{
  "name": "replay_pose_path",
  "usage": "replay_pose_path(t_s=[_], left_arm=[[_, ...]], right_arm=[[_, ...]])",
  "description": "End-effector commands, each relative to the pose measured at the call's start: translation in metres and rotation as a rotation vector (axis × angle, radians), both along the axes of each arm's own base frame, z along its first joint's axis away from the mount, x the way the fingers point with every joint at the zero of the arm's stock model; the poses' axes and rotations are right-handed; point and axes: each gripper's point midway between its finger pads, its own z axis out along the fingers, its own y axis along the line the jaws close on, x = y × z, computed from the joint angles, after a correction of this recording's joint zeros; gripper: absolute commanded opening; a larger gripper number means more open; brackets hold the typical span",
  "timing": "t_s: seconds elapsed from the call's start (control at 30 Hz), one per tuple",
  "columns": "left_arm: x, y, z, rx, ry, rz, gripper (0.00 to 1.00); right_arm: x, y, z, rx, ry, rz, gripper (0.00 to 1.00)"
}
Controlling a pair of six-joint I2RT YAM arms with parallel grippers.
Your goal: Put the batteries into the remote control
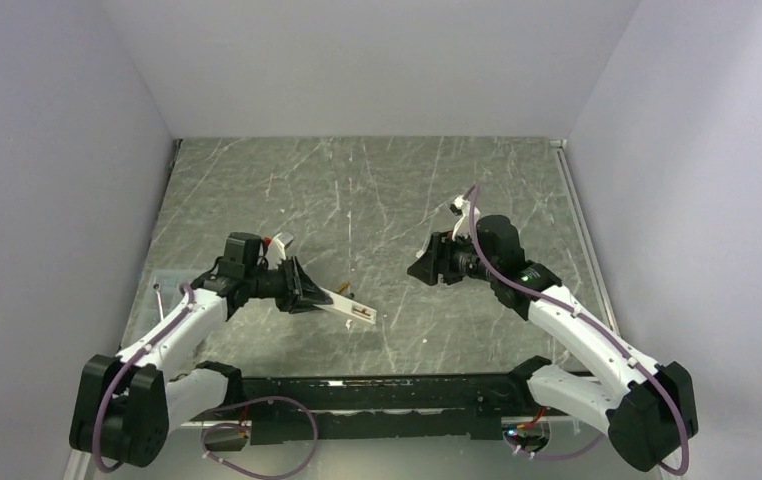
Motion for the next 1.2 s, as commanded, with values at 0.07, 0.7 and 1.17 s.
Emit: replay_pose_path(t_s=[0.07,0.7,1.17], left_arm=[[0.005,-0.005,-0.009,-0.010,0.025,0.009,0.00],[0.000,0.000,-0.065,0.083,0.166,0.039,0.06],[-0.003,0.008,-0.083,0.170,0.225,0.039,0.65]], right_arm=[[-0.001,0.006,0.018,0.011,-0.070,0.037,0.61],[-0.014,0.008,0.002,-0.006,-0.051,0.096,0.63],[-0.020,0.016,-0.012,0.015,-0.010,0.147,0.64]])
